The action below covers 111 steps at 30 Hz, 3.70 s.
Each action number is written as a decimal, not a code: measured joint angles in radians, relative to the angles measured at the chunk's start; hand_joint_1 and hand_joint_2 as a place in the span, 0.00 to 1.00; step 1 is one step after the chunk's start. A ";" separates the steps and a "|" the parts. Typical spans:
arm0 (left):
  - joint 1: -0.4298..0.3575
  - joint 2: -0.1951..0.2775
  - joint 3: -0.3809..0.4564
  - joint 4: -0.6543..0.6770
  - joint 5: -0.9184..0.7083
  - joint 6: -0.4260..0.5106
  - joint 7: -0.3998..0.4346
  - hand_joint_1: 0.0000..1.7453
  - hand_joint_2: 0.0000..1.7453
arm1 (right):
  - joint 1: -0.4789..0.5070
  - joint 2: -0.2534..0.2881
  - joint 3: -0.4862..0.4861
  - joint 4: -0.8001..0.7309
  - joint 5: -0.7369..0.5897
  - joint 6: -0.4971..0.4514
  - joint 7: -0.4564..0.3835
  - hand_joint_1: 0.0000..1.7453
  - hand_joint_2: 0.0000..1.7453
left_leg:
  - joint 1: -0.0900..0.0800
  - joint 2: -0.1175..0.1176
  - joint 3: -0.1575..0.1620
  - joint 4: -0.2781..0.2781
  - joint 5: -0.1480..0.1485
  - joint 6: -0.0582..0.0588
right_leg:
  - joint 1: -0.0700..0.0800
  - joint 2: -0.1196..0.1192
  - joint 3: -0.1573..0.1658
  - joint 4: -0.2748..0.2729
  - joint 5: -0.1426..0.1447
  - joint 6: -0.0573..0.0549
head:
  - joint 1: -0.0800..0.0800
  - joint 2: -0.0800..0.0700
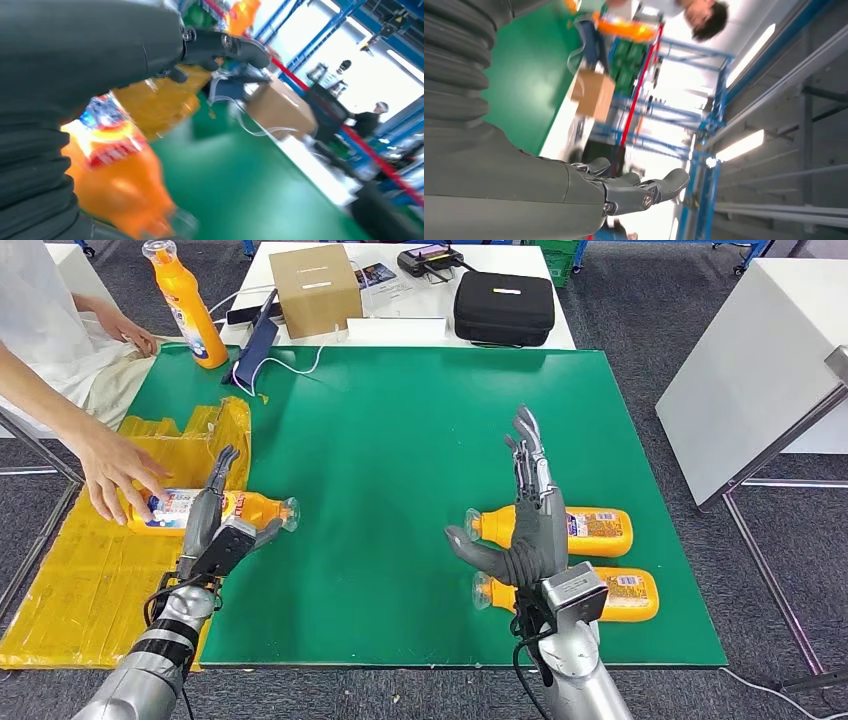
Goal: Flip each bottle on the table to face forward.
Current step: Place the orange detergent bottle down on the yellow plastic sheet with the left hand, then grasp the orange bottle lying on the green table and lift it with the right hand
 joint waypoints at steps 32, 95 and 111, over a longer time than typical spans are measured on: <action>0.319 -0.086 -0.071 -0.752 0.286 -0.401 0.104 0.00 1.00 | -0.272 -0.363 -0.016 0.349 0.692 0.156 0.309 0.00 1.00 | -0.004 -0.005 0.000 0.000 0.001 0.002 | -0.003 -0.003 0.001 0.000 0.001 0.002 | 0.000 0.000; 0.174 -0.095 -0.193 -0.553 0.332 -0.401 0.141 0.00 1.00 | -0.504 -0.413 0.173 1.028 0.666 0.230 0.299 0.84 1.00 | -0.004 -0.005 0.000 0.001 0.001 0.002 | -0.003 -0.003 0.002 0.000 0.001 0.002 | -0.001 0.000; 0.177 -0.098 -0.193 -0.544 0.341 -0.403 0.155 0.00 1.00 | -0.511 -0.370 0.182 1.055 0.707 0.087 0.357 1.00 1.00 | -0.003 -0.004 0.001 0.000 0.001 0.002 | -0.003 -0.002 0.002 0.000 0.001 0.002 | 0.000 0.000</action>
